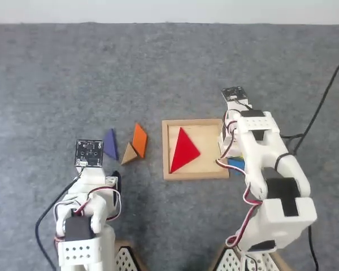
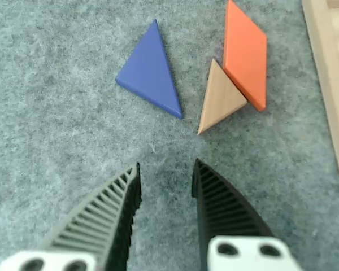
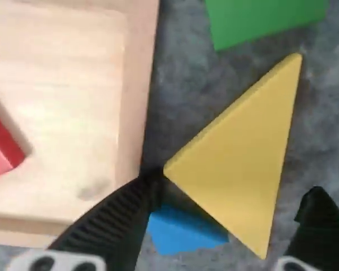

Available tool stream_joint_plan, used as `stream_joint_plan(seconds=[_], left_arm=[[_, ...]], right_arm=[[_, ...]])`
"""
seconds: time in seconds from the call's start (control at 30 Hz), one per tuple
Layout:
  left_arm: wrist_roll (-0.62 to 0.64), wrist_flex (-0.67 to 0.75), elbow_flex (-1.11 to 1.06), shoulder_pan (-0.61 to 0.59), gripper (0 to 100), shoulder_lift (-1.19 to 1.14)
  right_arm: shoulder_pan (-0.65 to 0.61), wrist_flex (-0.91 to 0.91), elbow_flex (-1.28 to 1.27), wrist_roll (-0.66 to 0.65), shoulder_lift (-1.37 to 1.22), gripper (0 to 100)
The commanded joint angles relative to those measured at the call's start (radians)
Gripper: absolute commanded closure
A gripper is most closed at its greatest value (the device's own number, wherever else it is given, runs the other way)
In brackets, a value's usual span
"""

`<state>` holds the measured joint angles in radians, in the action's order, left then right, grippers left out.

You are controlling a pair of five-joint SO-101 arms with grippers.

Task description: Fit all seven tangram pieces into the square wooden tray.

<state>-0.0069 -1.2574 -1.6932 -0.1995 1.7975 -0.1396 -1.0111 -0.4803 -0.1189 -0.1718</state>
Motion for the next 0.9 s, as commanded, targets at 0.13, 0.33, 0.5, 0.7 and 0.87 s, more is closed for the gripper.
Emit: stream_joint_plan(seconds=[0.13, 0.33, 0.5, 0.7, 0.87], left_arm=[[0.008, -0.003, 0.008, -0.002, 85, 0.018], [0.008, -0.003, 0.008, -0.002, 85, 0.018], [0.008, -0.003, 0.008, -0.002, 85, 0.018], [0.008, -0.003, 0.008, -0.002, 85, 0.018], [0.008, -0.003, 0.008, -0.002, 85, 0.018]], right_arm=[[-0.008, -0.007, 0.121, -0.012, -0.067, 61.2], [-0.008, -0.039, 0.152, -0.009, -0.110, 64.7], [-0.010, -0.042, 0.152, -0.008, -0.116, 80.5], [-0.010, -0.067, 0.153, -0.014, -0.120, 83.6], [-0.004, -0.070, 0.153, -0.017, -0.085, 89.4]])
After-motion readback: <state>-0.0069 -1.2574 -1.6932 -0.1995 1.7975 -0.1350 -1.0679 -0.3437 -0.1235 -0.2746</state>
